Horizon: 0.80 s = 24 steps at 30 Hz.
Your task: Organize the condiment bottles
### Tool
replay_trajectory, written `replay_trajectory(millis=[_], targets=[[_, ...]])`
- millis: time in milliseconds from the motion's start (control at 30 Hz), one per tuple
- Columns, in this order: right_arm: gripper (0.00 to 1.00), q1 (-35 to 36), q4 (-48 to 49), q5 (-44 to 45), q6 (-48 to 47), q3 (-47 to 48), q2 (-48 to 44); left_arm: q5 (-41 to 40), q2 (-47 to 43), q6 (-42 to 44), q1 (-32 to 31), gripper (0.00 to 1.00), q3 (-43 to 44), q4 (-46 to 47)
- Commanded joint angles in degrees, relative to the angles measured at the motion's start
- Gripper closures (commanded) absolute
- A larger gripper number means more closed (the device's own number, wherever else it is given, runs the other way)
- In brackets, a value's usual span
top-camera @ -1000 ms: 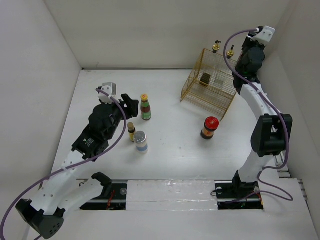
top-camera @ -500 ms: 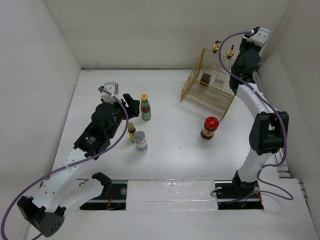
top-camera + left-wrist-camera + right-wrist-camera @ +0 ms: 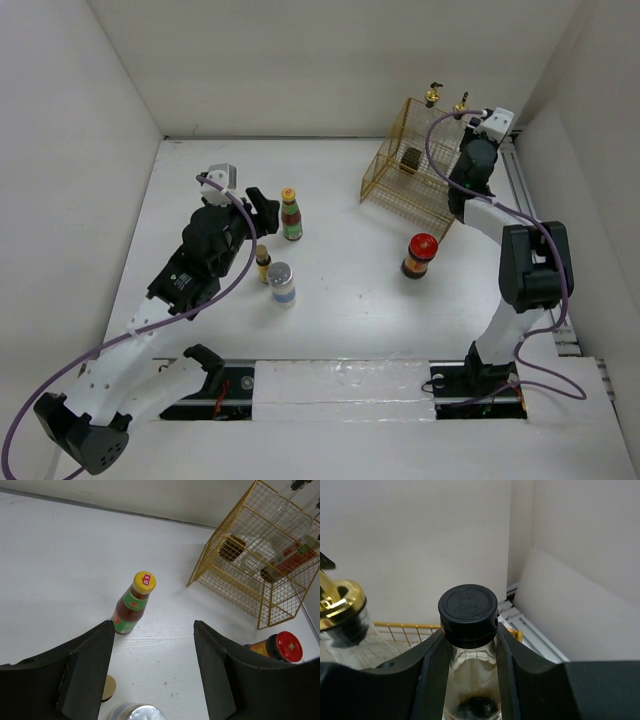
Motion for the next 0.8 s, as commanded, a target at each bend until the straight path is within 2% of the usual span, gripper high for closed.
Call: replay_trajectory(millis=[0,167,267,333,367,433,600,633,700,733,767], targets=[[0.82,0.6,4.0,-0.3,4.8,-0.4,-6.4,0.5,-1.3,0.6,-0.2,0.40,0.8,2.3],[0.70,0.1,-3.2,-1.5,10.0,-1.0,-7.7,1.0,-3.1,0.6,-0.2,0.40,0.8,2.3],[0.52,-0.6,-7.2,-2.0,12.7,-0.3,-9.0,1.5,-3.7,0.6,-0.2,0.40,0.8,2.3],[0.42,-1.3,-12.3,-3.8,14.1,1.2,-10.2,1.5,-3.7,0.6,-0.2,0.40,0.8,2.3],[0.32,-2.0,-14.2,-4.6,14.8,2.7,-10.7,1.5,-4.3,0.6,-0.2,0.40,0.8,2.3],[0.21,-3.4,-21.5,-7.6,17.4,6.3,-12.6,1.5,-4.3,0.1,-0.2,0.40,0.8,2.3],[0.06,-5.0,-35.2,-16.2,21.4,11.7,-19.7,2.1,-4.8,0.1,-0.2,0.40,0.8,2.3],[0.06,-5.0,-39.2,-17.9,22.1,11.7,-21.2,2.1,-4.8,0.1,-0.2,0.40,0.8,2.3],[0.08,-5.0,-41.2,-26.9,22.7,10.1,-24.5,2.1,-4.8,0.1,-0.2,0.39,0.8,2.3],[0.22,-5.0,-41.2,-31.6,23.2,9.0,-27.5,1.5,-4.8,0.1,-0.2,0.39,0.8,2.3],[0.29,-4.2,-41.2,-40.4,23.8,7.8,-28.5,0.9,-4.8,0.1,-0.2,0.39,0.8,2.3]])
